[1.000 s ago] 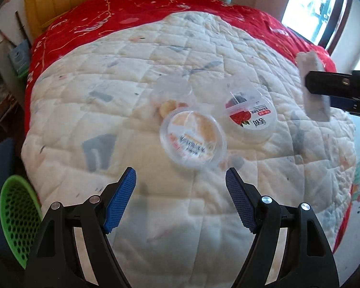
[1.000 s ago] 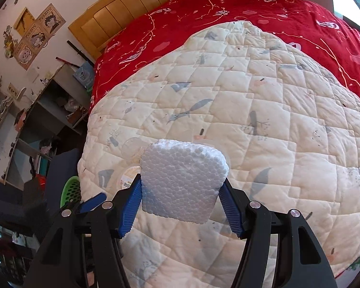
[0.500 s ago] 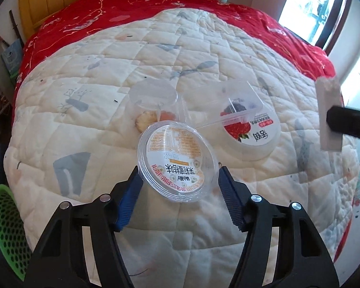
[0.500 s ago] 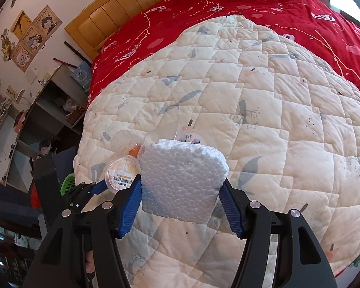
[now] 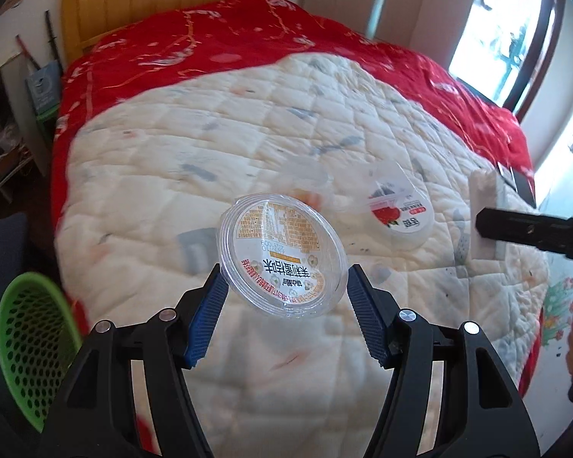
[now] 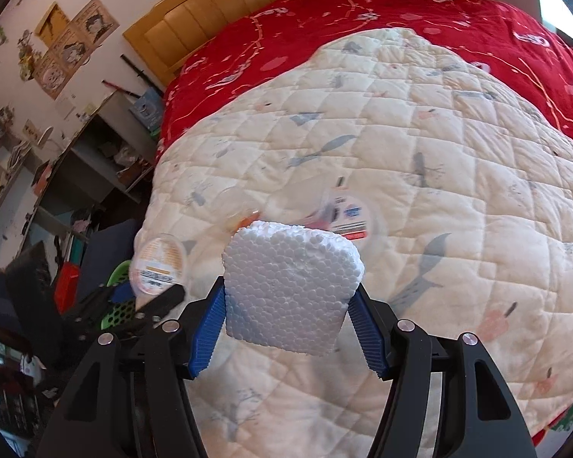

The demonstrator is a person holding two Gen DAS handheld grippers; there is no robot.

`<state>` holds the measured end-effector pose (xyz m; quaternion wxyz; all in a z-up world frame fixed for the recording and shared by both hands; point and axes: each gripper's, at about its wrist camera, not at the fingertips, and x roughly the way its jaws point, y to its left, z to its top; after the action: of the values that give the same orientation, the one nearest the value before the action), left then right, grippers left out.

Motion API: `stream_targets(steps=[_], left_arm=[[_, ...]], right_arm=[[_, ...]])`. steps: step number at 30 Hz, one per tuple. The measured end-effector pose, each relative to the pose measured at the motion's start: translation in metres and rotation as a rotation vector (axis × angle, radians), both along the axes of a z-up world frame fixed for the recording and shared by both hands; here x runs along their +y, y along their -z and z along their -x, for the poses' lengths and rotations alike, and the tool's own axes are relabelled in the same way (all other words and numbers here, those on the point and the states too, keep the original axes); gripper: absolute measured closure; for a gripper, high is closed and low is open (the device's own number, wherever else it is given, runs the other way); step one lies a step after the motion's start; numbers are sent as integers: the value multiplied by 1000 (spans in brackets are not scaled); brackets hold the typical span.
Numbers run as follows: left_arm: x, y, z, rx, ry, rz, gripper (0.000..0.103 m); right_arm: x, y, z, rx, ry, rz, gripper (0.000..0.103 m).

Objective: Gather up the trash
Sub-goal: 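Grasp the clear round lid with the left tool while the right tool holds the foam, then drop the clear lid into the basket with the left tool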

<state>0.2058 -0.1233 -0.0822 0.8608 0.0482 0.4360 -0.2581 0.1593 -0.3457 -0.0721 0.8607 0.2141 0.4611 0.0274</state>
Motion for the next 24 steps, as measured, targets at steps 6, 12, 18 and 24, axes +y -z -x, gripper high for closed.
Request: stream_targets(steps=[6,12,18,24], left_arm=[[65,-17,12,-50,-111,-18,40],[125,-20,14,-75,-218,-62,40],[186,-6,7,-48,-335,-104,40],[226,11,1,-6,-412,-129,40]], right_arm=[[40,-1,-6,-13,-79,-13,43],[81,-2,-16,-16,-152,-22,43],[117,-4,-28,-14,-211,-22,43],[151,-1,-41,-7,-266,-20,43]])
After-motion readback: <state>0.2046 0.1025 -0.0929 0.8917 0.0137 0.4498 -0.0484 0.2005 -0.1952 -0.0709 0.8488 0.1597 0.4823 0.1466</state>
